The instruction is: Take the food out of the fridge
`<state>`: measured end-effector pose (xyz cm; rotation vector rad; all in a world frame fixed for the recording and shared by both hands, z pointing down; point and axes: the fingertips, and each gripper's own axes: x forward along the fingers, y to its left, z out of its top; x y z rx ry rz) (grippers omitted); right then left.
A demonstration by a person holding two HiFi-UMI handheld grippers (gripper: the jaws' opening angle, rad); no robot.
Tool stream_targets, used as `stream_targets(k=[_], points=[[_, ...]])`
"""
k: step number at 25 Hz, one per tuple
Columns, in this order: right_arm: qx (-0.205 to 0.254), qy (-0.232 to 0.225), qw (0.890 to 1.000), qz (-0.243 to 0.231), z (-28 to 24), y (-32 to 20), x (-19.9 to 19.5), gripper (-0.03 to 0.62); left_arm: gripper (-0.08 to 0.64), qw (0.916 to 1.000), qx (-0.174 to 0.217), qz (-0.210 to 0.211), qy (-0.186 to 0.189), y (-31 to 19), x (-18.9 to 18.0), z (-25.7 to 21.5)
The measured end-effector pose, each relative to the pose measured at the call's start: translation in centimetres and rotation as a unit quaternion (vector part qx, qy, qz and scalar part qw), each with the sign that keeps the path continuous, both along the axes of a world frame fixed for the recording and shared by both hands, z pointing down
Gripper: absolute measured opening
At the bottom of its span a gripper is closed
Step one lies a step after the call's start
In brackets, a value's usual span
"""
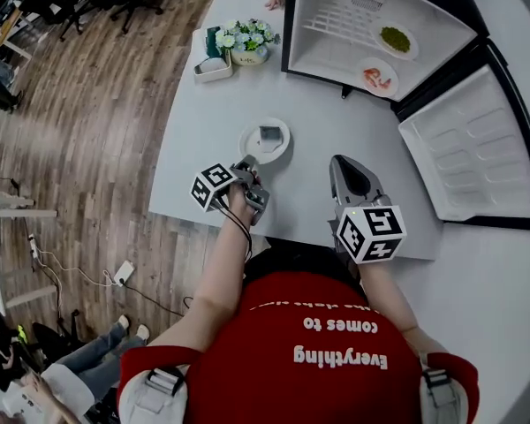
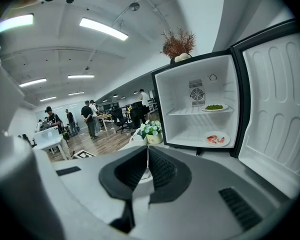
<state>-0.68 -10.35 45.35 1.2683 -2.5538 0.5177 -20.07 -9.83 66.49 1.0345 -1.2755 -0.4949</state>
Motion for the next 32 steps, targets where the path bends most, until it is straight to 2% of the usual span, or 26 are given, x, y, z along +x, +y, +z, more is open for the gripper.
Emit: stream_targets(k=[8, 13, 18, 23, 27, 30, 32], points=[[-0.01, -0.007, 1.0, 0.001, 0.8, 1.0, 0.5, 0.014, 0.026, 0.999, -0.015, -0.042, 0.01, 2.2, -1.0, 1.3], [-0.013, -0.011, 1.0, 0.026, 1.1, 0.9, 2.3, 0.014, 0.025, 0.9974, -0.044, -0.055, 0.011, 3.4, -1.0, 2.3], [-0.009, -0.01, 0.999, 0.044, 1.0, 0.7, 3.5, 0.014, 0.028, 0.994, -0.094, -0.057, 0.002, 3.8, -1.1, 3.2], [-0.005, -0.012, 0.999, 0.053, 0.7, 0.8, 3.9, 0.014, 0.028, 0.9886, -0.145, -0.04, -0.014, 4.1, -1.0, 4.1], [0.008, -0.001, 0.998, 0.06, 0.6, 0.6, 4.0, 0.014, 0.035, 0.9842, -0.167, -0.021, -0.055, 4.1, -1.4, 4.3], [0.028, 0.018, 0.997, 0.065, 0.2, 0.5, 4.2, 0.014, 0.061, 0.9695, -0.209, 0.011, -0.128, 4.9, -2.1, 4.8], [0.032, 0.019, 0.997, 0.064, 0.1, 0.1, 4.3, 0.014, 0.066, 0.9593, -0.223, 0.027, -0.171, 5.1, -2.5, 5.0]])
